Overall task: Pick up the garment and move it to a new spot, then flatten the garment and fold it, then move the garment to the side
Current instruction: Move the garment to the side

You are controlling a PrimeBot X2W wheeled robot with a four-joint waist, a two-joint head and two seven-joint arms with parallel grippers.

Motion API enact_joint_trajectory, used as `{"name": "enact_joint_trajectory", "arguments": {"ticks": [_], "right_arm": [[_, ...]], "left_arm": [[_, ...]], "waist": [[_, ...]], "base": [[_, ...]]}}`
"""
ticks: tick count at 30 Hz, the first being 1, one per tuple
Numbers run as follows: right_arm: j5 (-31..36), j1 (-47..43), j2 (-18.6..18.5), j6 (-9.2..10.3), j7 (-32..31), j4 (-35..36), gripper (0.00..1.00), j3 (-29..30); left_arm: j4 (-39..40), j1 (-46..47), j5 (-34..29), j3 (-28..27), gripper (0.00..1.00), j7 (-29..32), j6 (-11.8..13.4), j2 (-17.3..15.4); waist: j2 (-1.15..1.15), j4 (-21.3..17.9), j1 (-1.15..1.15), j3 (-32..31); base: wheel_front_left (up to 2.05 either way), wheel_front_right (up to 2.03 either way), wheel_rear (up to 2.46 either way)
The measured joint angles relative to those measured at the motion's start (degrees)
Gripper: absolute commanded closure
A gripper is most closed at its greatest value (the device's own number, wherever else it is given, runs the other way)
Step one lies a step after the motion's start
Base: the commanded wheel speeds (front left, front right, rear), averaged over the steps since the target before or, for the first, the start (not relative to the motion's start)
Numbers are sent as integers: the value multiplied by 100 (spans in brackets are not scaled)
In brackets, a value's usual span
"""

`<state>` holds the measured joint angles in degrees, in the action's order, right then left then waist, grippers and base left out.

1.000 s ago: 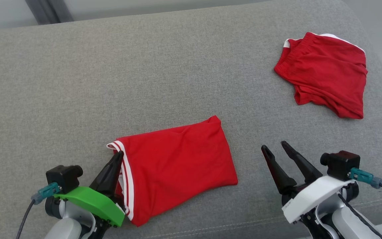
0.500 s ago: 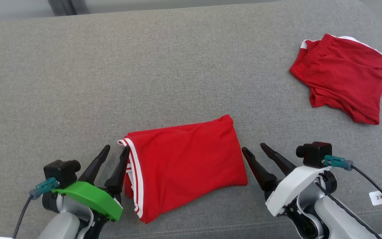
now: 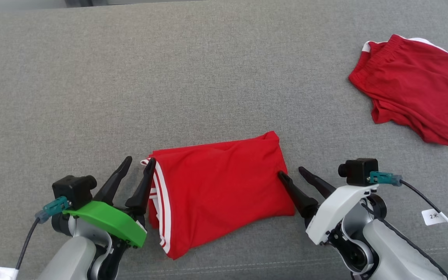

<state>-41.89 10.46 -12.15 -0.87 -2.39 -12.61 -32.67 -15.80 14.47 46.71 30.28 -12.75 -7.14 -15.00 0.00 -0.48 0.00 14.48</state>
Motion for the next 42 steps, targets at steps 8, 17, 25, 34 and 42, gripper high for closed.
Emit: {"name": "enact_joint_trajectory", "arguments": {"ticks": [8,17,25,34,42], "right_arm": [[-64,265,91,-126,-120,-299,0,-21],[-288,435,171,-214,-177,-558,51,46],[-420,443,153,-315,-223,-722,100,129],[-478,550,34,-367,-226,-844,100,271],[-512,775,-286,-387,-325,-933,100,409]], "left_arm": [[-23,144,1,147,6,-64,0,8],[43,227,-2,249,4,-116,0,9],[188,192,-211,33,0,-151,0,-105],[474,-304,-497,-407,0,-167,167,-292],[946,-668,-782,-780,0,-168,369,-289]], "waist": [[0,60,0,76],[0,171,0,69],[0,361,0,16],[0,508,0,-86],[0,724,0,-183]], "base": [[0,0,0],[0,0,0],[0,0,0],[0,0,0],[0,0,0]]}}
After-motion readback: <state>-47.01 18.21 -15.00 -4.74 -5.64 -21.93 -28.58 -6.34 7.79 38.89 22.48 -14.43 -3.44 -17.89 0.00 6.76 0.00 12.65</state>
